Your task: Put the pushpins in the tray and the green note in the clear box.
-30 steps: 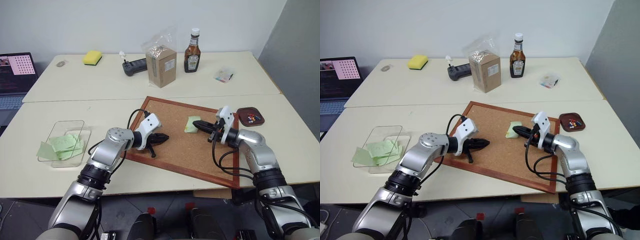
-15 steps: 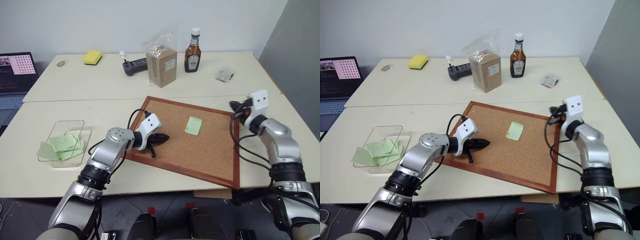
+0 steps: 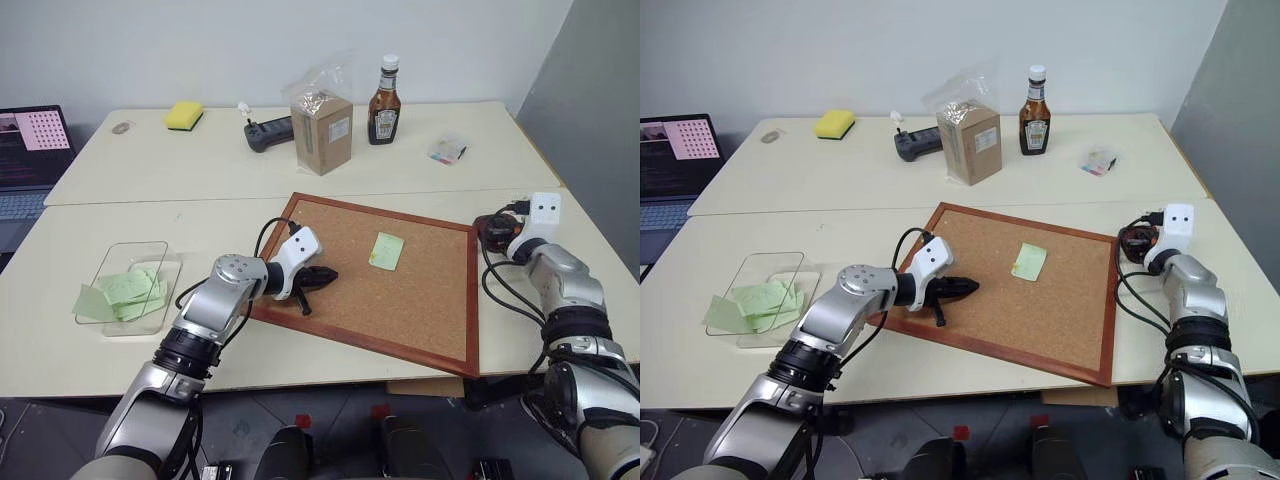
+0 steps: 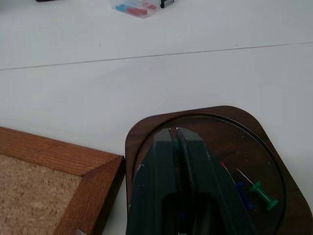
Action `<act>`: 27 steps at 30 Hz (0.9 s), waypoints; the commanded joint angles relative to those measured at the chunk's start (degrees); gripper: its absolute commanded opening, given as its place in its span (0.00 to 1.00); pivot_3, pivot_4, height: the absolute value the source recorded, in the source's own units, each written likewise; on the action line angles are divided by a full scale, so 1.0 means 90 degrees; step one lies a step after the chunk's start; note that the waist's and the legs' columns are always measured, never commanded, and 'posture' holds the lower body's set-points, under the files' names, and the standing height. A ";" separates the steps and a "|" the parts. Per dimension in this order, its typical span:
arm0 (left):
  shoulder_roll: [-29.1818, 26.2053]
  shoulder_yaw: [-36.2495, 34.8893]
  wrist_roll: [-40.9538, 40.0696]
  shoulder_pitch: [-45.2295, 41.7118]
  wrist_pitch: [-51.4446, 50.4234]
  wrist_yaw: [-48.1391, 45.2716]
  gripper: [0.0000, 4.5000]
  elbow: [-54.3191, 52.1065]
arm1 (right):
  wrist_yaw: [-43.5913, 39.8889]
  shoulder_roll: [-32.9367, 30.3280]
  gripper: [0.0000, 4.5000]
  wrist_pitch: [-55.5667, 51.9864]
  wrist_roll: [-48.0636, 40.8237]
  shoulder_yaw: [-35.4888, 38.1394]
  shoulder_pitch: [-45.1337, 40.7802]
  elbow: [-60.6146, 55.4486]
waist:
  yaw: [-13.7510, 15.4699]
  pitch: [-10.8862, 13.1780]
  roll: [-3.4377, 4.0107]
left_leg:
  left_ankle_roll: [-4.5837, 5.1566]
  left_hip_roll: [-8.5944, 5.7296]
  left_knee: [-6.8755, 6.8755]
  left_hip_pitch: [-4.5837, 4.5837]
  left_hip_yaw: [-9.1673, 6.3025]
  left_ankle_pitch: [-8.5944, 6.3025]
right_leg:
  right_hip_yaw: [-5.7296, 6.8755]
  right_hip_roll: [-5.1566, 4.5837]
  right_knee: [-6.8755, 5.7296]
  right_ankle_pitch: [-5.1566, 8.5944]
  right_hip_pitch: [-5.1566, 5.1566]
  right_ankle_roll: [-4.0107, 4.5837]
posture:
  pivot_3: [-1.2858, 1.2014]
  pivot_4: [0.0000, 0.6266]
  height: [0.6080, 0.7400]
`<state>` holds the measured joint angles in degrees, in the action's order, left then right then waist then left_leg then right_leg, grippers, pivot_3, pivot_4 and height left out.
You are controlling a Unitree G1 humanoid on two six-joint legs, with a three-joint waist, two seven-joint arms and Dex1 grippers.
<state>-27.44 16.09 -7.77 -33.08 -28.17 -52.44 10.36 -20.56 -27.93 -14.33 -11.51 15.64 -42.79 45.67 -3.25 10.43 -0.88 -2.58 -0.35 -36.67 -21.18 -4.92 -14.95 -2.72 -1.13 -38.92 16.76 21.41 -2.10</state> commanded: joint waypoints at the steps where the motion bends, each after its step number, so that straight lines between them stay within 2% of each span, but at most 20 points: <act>1: -0.0140 0.0181 0.0313 0.0118 -0.0215 0.0040 0.00 0.0294 | -0.0062 -0.0092 0.25 0.0263 -0.0075 0.0111 -0.0260 0.0173 | 0.0000 0.0000 0.0000 | 0.0000 0.0000 0.0000 0.0000 0.0000 0.0000 | 0.0000 0.0000 0.0000 0.0000 0.0000 0.0000 | 0.52 0.24 1.00; 12: -0.0148 0.0171 0.0313 0.0151 -0.0214 0.0061 0.00 0.0244 | -0.0145 -0.0156 0.74 0.0709 -0.0044 0.0085 -0.0294 0.0161 | -0.0002 0.0000 0.0000 | 0.0000 0.0001 0.0001 0.0000 -0.0001 0.0000 | 0.0001 0.0000 0.0000 0.0000 0.0001 0.0000 | 0.52 0.24 1.00; 13: -0.0148 0.0170 0.0314 0.0142 -0.0209 0.0058 0.00 0.0254 | -0.0232 -0.0161 0.76 0.0762 -0.0040 0.0048 -0.0278 0.0091 | -0.0002 0.0000 0.0000 | 0.0000 0.0001 0.0001 0.0000 -0.0001 0.0000 | 0.0001 0.0000 0.0000 0.0000 0.0000 0.0000 | 0.52 0.24 1.00; 18: -0.0138 0.0179 0.0330 0.0080 -0.0161 0.0032 0.00 0.0329 | -0.1093 -0.0092 0.99 0.0682 -0.0192 -0.0204 -0.0074 -0.0607 | -0.0006 0.0001 0.0001 | 0.0000 0.0001 0.0001 0.0000 -0.0001 0.0000 | 0.0000 0.0001 0.0000 0.0000 0.0001 0.0000 | 0.52 0.24 1.00; 24: -0.0137 0.0183 0.0353 -0.0014 -0.0101 -0.0015 0.00 0.0444 | -0.3110 -0.0104 0.99 0.0443 -0.0614 -0.1013 0.0741 -0.2388 | 0.0007 0.0001 0.0001 | 0.0000 0.0001 0.0001 -0.0001 -0.0008 0.0000 | 0.0007 0.0001 0.0001 0.0001 -0.0001 -0.0002 | 0.52 0.24 1.00; 27: -0.0141 0.0194 0.0347 -0.0027 -0.0097 -0.0028 0.00 0.0454 | -0.3682 -0.0069 0.99 0.0412 -0.0677 -0.1418 0.1104 -0.3072 | 0.0004 0.0001 0.0001 | 0.0000 0.0003 0.0000 -0.0002 -0.0011 0.0000 | 0.0009 0.0001 0.0002 0.0001 -0.0001 -0.0003 | 0.52 0.24 1.00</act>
<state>-27.63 16.56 -7.62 -34.17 -28.02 -53.43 11.54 -49.97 -28.28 -10.83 -16.48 4.41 -33.27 23.40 -3.21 10.43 -0.87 -2.59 -0.33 -36.68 -21.19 -5.02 -14.95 -2.64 -1.13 -38.91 16.78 21.40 -2.14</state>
